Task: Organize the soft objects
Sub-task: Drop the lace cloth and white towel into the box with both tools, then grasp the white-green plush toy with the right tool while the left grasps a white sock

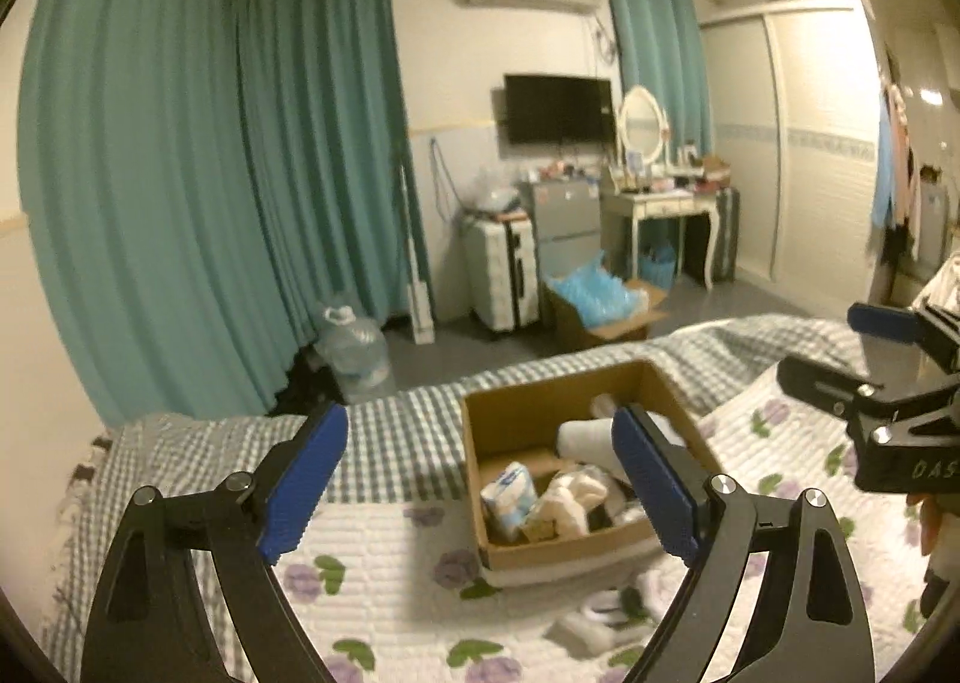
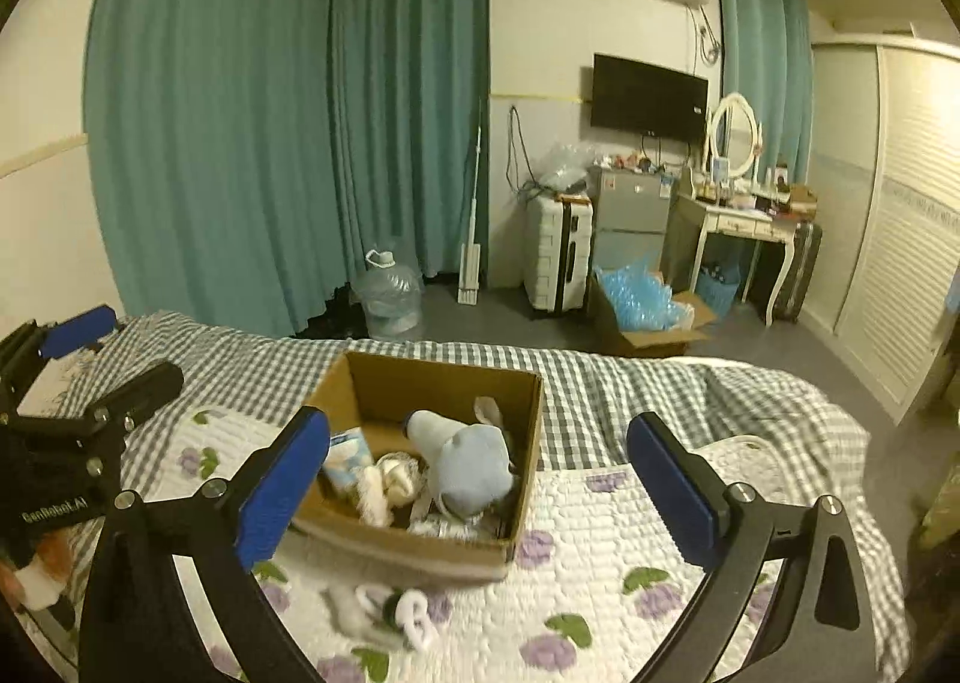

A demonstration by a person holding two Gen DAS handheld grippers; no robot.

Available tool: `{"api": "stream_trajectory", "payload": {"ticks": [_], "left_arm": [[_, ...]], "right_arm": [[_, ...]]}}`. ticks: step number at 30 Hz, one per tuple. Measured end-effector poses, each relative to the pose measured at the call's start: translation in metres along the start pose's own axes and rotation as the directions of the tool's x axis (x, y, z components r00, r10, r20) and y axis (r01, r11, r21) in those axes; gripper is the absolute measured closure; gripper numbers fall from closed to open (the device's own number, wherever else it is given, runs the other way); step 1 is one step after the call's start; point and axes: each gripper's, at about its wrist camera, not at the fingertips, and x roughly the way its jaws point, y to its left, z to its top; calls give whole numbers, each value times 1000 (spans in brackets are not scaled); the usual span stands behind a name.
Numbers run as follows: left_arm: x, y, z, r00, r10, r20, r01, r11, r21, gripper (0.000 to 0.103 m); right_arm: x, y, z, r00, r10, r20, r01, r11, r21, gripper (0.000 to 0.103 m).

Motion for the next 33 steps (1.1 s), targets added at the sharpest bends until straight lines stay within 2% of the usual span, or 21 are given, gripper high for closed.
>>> {"api": "stream_trajectory", "payload": {"ticks": [7, 10, 14, 18, 23, 29, 33], "left_arm": [[-44, -9, -15, 999, -2, 41, 1, 1000, 20, 12], [-47, -12, -28, 1000, -7, 3, 7, 1000, -5, 12], [-39, -11, -51, 999, 7, -53, -9, 999, -41, 12], [-20, -9, -79, 994, 53, -96, -59, 996, -66, 12], [17, -7, -119, 980, 49, -193, -70, 992, -102, 12], [69, -7, -158, 952, 64, -300, -103, 988, -115, 12], [98, -5, -172, 936, 75, -343, -119, 987, -109, 12]], "right_arm": [[-54, 18, -16, 1000, 22, 23, -21, 999, -44, 3], [-61, 21, -34, 1000, 27, 12, -26, 999, -47, 3], [-50, 21, -57, 999, 38, -33, -40, 998, -45, 3], [-23, 17, -86, 993, 58, -98, -61, 998, -29, 3], [29, 18, -118, 979, 83, -187, -85, 996, -4, 3], [102, 26, -164, 945, 113, -308, -113, 993, 17, 4], [137, 31, -188, 917, 105, -385, -118, 993, -13, 12]]}}
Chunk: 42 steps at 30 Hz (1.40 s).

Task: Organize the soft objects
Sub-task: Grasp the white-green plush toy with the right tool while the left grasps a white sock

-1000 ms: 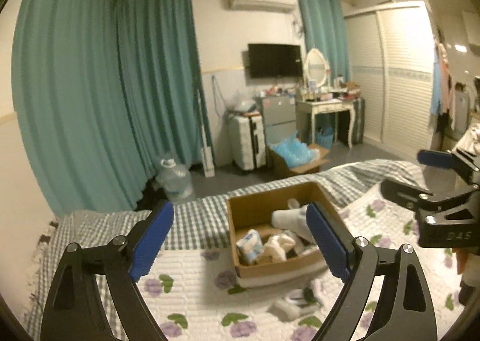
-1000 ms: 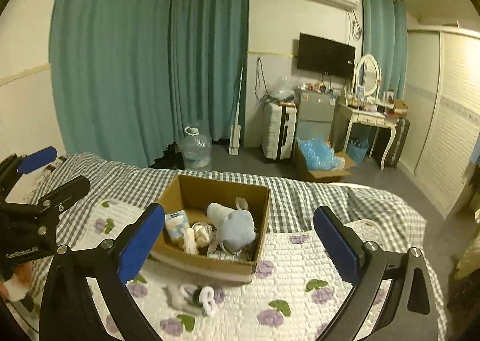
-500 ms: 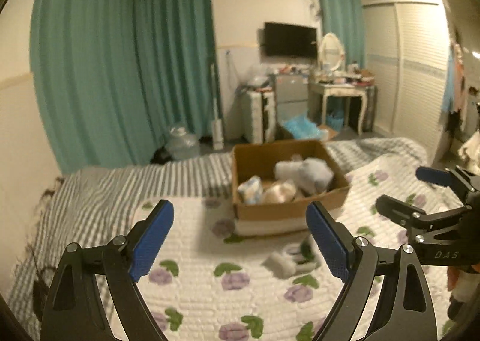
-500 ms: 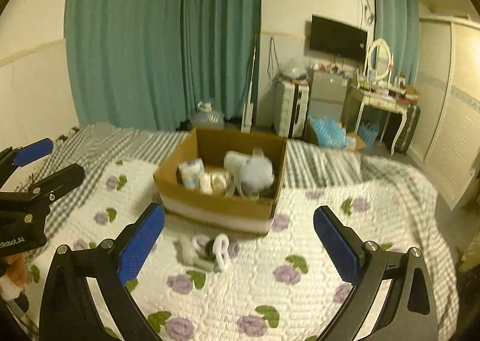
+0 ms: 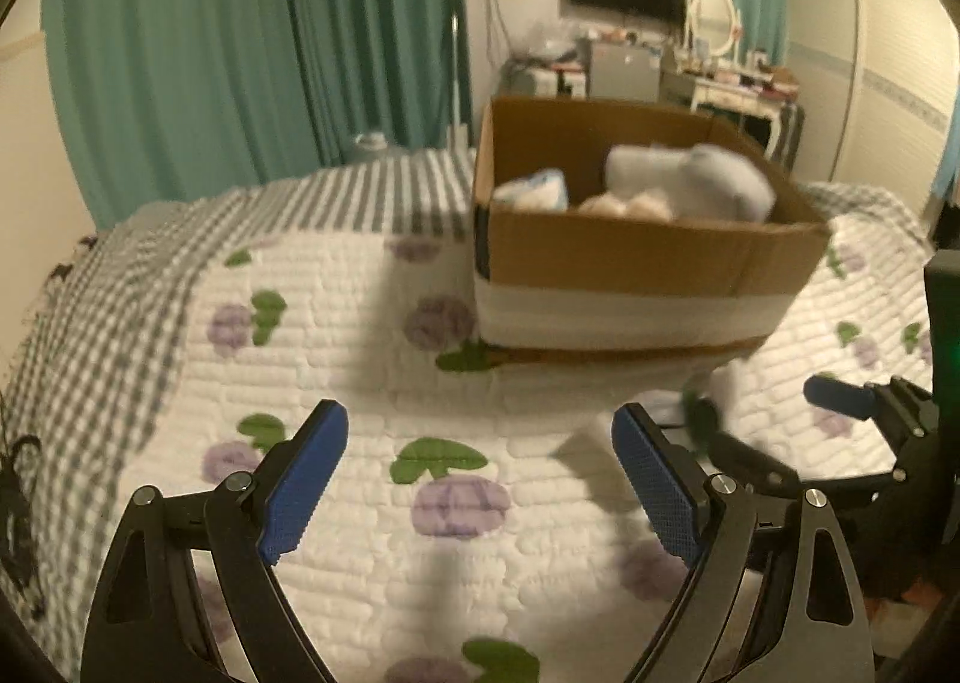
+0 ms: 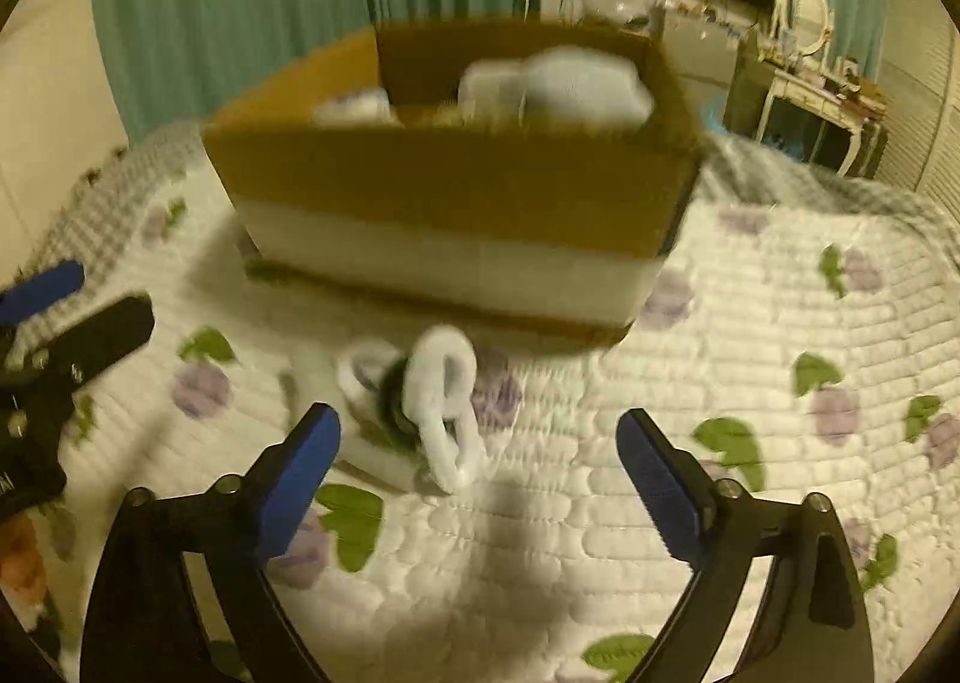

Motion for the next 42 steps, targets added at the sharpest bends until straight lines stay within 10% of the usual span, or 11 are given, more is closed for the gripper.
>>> {"api": "stream_trajectory", "payload": {"ticks": [13, 31, 36, 42], "left_arm": [[37, -8, -7, 995, -32, -90, 34, 999, 17, 12], [49, -73, -26, 971, -176, -164, 193, 977, 95, 14], [64, -84, -23, 955, -208, -214, 235, 966, 110, 50], [59, -81, -24, 950, -234, -207, 262, 958, 116, 68]], "right_arm": [[31, 2, 6, 997, 71, -24, -71, 997, -12, 71], [-18, -64, -8, 998, -30, 56, 20, 987, 162, 72], [-16, -61, -8, 998, -28, 53, 19, 988, 151, 72], [-18, -60, -10, 998, -29, 59, 20, 988, 155, 72]]}}
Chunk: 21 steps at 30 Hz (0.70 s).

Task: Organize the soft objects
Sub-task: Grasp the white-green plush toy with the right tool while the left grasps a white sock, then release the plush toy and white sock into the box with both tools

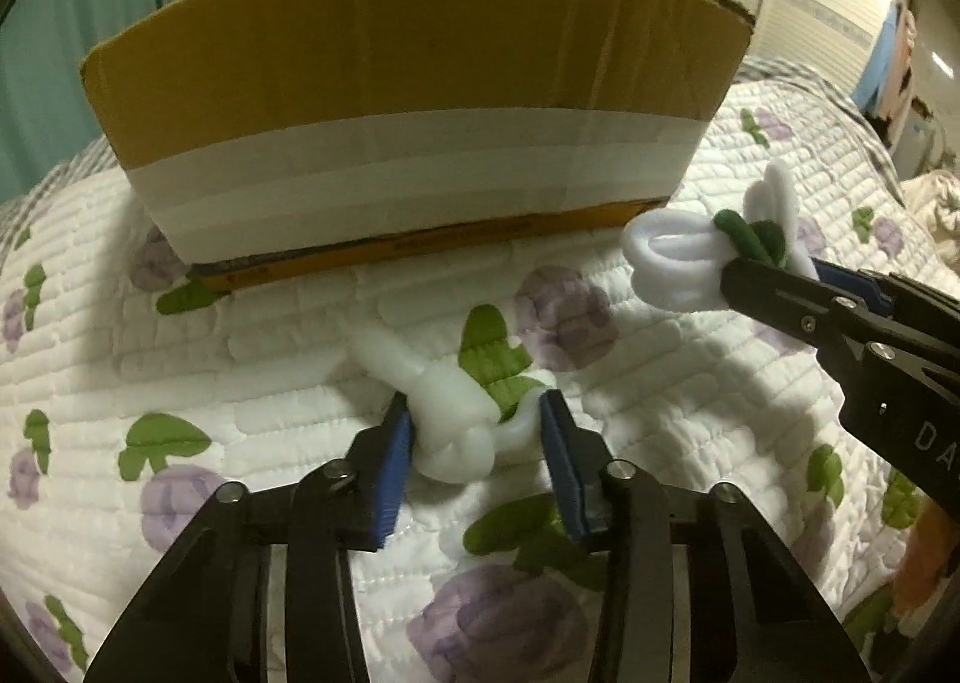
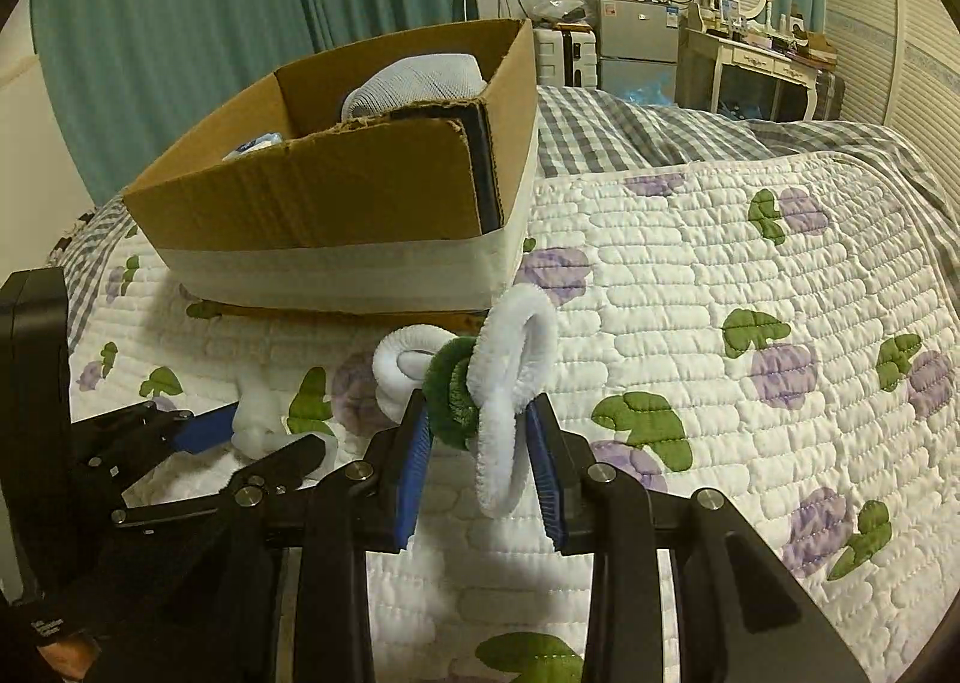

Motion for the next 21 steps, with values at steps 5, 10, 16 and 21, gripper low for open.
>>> {"api": "stream_trajectory", "payload": {"ticks": [5, 10, 16, 21], "left_arm": [[-10, 10, -3, 1000, -12, 3, 12, 1000, -20, 71], [-29, 17, -12, 1000, -8, 7, 8, 1000, -14, 72], [-68, 25, -9, 998, -19, 61, 20, 1000, -8, 72], [-107, 31, 1, 992, -8, 129, 7, 1000, 4, 72]], "right_arm": [[-8, -4, -4, 1000, 28, 12, -28, 999, 31, 72], [-23, -3, -11, 999, 27, 29, -28, 998, 51, 72], [-56, 7, -14, 997, -2, 76, 0, 1000, 27, 72], [-87, 22, -4, 991, -43, 124, 45, 999, -17, 72]]}}
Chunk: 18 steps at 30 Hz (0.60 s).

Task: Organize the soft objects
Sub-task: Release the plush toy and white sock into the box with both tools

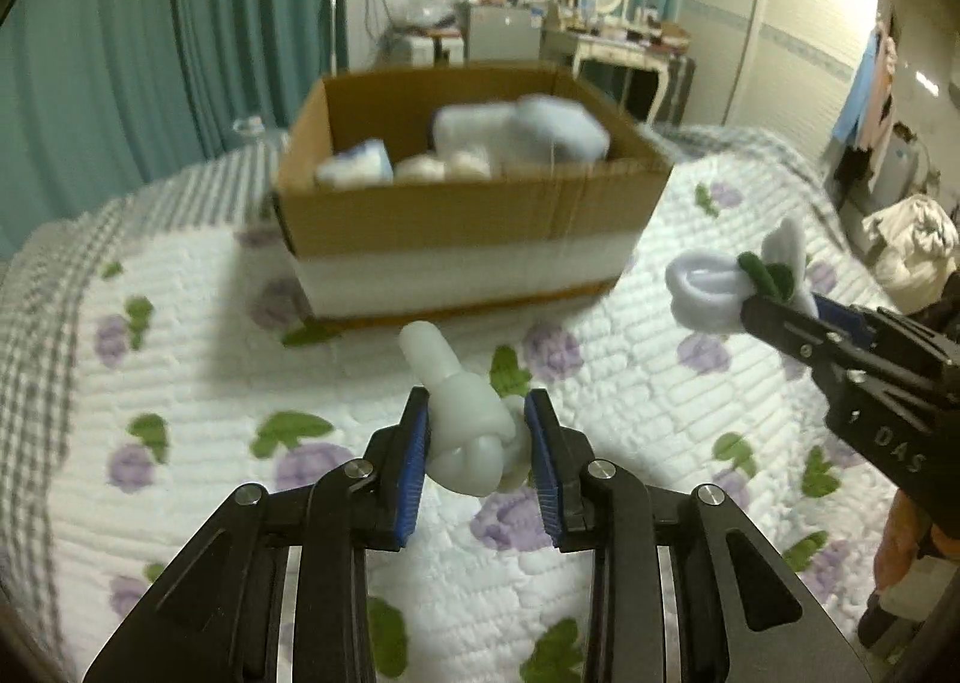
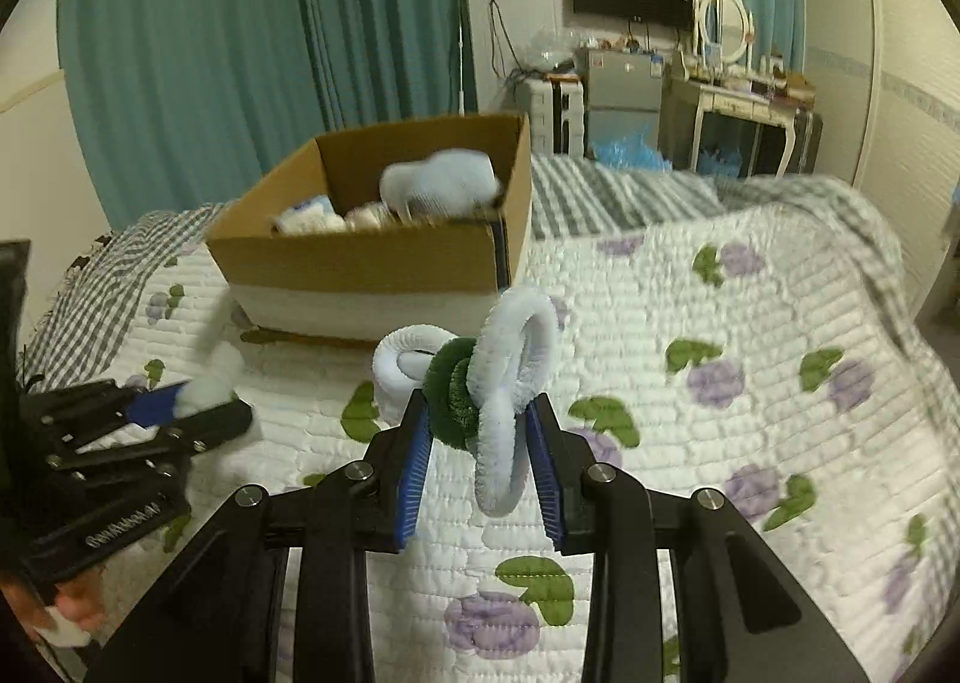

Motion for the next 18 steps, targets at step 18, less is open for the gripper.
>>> {"api": "stream_trajectory", "payload": {"ticks": [18], "left_arm": [[-69, -13, 94, 965, 80, 248, -101, 992, 70, 72]], "right_arm": [[-57, 30, 124, 975, 83, 204, -64, 993, -100, 72]]}}
